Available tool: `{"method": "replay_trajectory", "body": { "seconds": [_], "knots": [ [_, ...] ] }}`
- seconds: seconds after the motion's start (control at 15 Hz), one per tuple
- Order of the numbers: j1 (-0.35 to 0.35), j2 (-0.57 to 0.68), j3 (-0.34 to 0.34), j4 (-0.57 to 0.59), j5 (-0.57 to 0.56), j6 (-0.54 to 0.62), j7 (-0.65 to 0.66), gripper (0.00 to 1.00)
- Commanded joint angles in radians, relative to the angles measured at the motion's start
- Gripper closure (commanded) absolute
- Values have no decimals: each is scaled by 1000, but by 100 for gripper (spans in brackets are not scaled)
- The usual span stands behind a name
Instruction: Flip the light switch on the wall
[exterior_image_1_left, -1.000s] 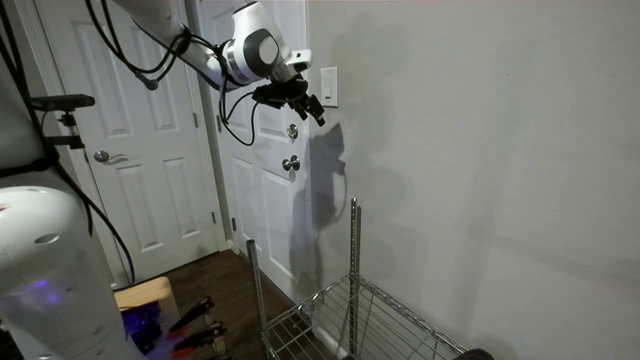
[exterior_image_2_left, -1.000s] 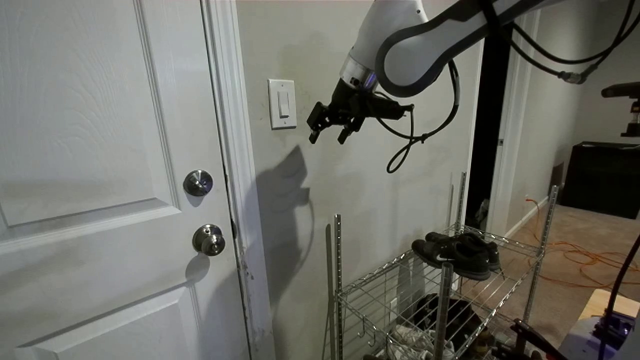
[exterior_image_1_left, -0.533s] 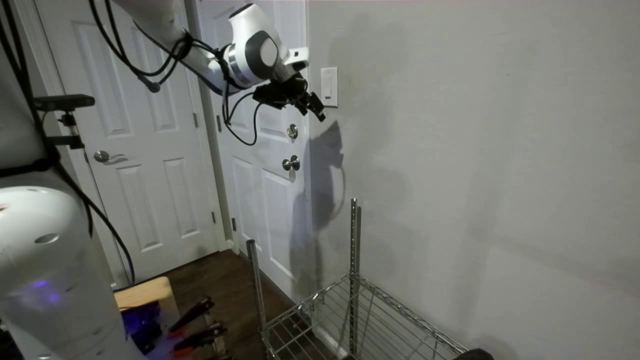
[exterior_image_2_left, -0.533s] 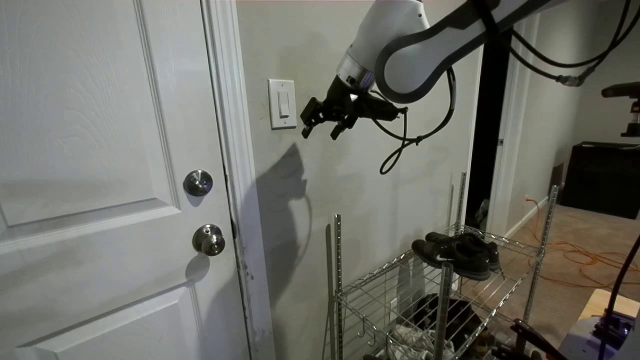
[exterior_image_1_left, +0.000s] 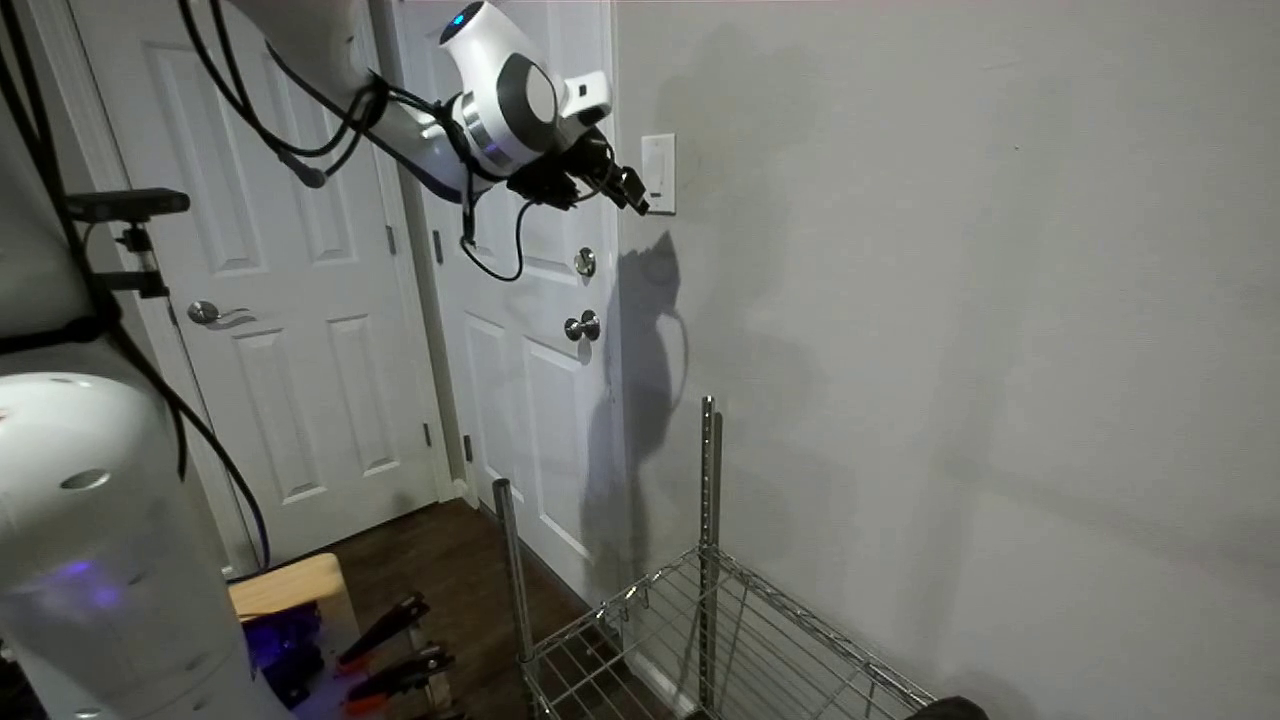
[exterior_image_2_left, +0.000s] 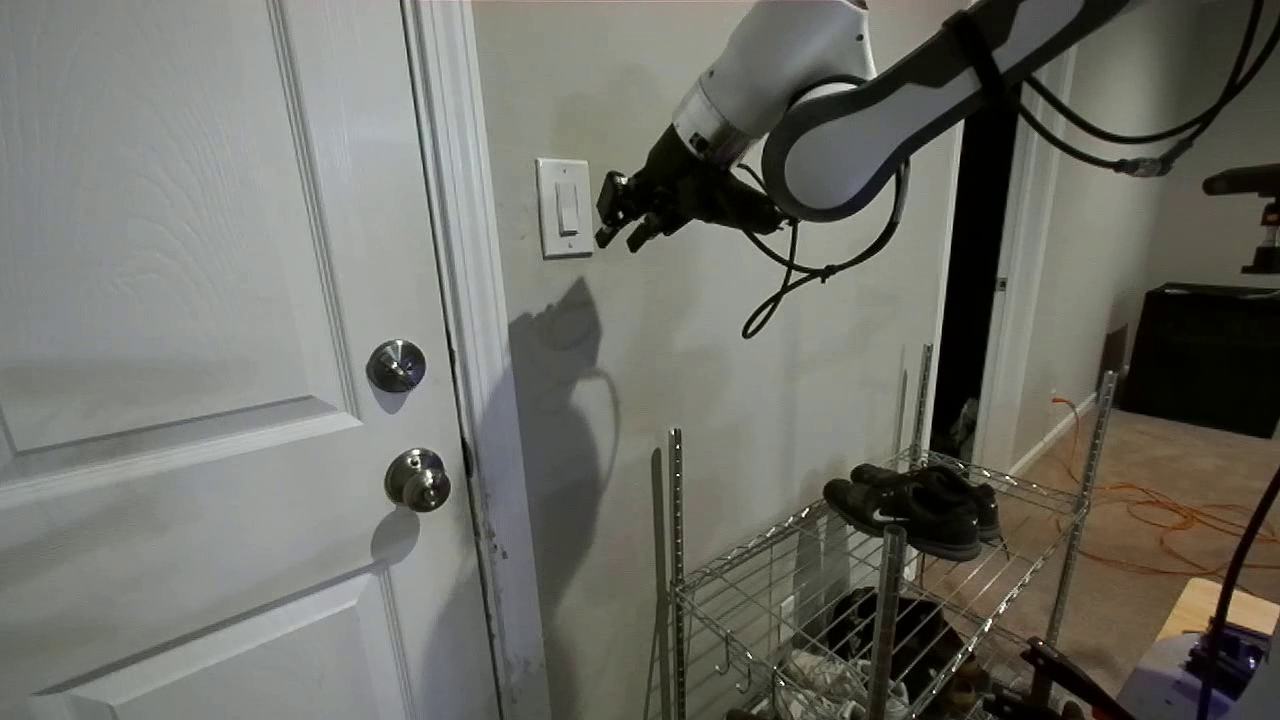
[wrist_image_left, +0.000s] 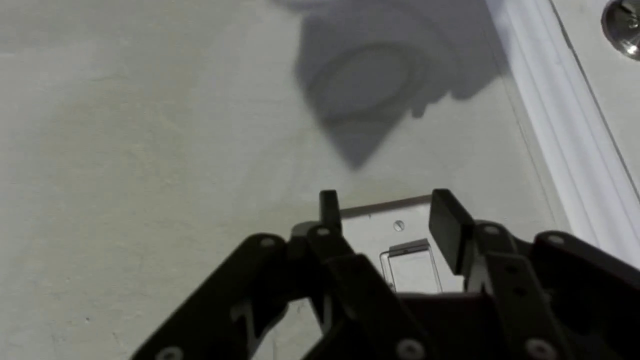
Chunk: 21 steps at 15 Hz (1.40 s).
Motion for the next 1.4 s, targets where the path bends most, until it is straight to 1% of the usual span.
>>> {"method": "replay_trajectory", "body": {
  "seconds": [0.0,0.13,0.2,0.27,0.53,0.73,0.93,1.33],
  "knots": [
    [-26,-10,16,-12,-69,82,68,80],
    [-31,-6,21,-3,-92,107,77,93],
    [-34,-2,25,5,-106,111,84,98],
    [-38,3,29,11,-118,115,92,99],
    [-62,31,51,53,-173,108,123,100],
    [-79,69,60,108,-221,94,157,100],
    [-70,127,59,165,-230,76,159,100],
    [-50,207,42,240,-267,73,171,100]
  ]
}}
